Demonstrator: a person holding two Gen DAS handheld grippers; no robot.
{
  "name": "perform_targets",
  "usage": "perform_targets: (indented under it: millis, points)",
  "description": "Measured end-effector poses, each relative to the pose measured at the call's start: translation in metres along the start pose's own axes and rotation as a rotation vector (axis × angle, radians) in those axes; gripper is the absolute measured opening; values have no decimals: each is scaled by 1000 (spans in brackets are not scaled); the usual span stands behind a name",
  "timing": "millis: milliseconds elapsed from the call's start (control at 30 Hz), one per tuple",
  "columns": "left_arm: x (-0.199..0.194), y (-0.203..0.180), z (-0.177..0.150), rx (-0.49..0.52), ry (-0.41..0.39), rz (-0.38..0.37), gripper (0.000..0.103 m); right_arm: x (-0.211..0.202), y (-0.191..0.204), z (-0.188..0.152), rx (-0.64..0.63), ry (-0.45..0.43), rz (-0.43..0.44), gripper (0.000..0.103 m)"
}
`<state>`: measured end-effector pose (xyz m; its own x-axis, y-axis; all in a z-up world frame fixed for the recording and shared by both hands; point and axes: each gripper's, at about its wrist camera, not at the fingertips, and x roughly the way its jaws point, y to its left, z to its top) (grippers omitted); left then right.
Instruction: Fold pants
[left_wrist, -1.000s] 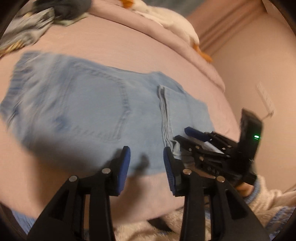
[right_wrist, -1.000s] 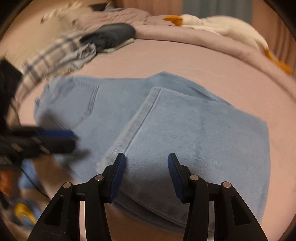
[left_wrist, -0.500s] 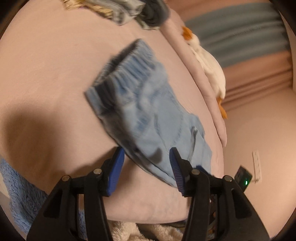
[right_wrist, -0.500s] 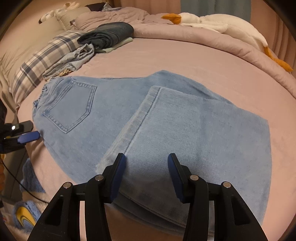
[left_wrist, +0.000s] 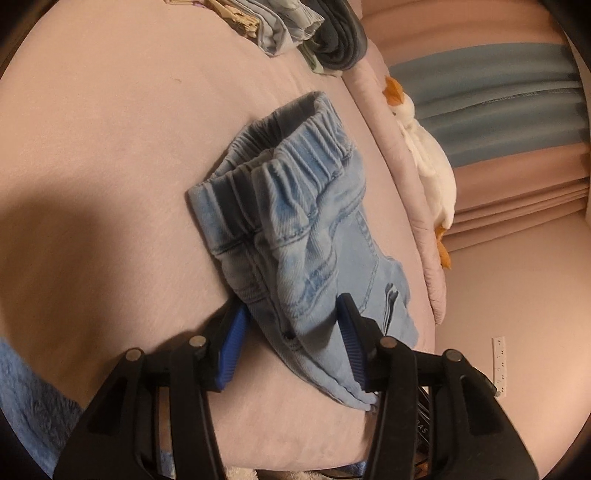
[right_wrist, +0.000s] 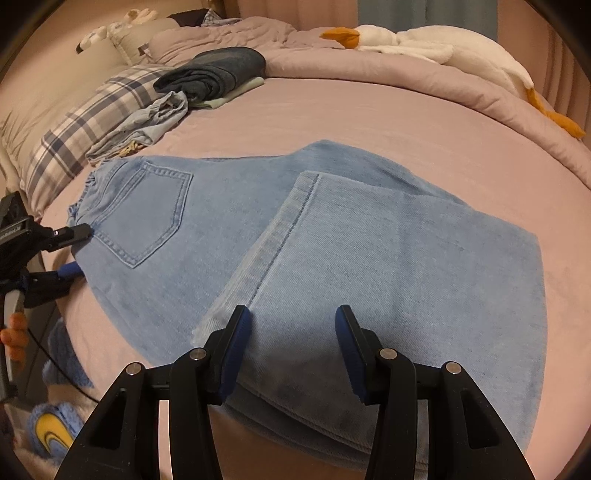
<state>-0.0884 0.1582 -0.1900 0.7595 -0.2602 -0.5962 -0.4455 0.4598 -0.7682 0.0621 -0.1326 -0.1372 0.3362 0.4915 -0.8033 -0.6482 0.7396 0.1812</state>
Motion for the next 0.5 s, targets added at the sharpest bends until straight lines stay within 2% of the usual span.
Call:
perform_targets:
  millis: [200, 333, 500]
  points:
    - [-6, 8, 1, -33, -51, 11, 49, 0, 0, -2, 2, 2, 6, 48]
    - [1, 3, 12, 7, -88, 29, 53, 0, 1, -1, 1, 3, 1, 48]
    - [10, 4, 28, -8, -115, -15, 58, -1, -1, -1, 1, 2, 6, 48]
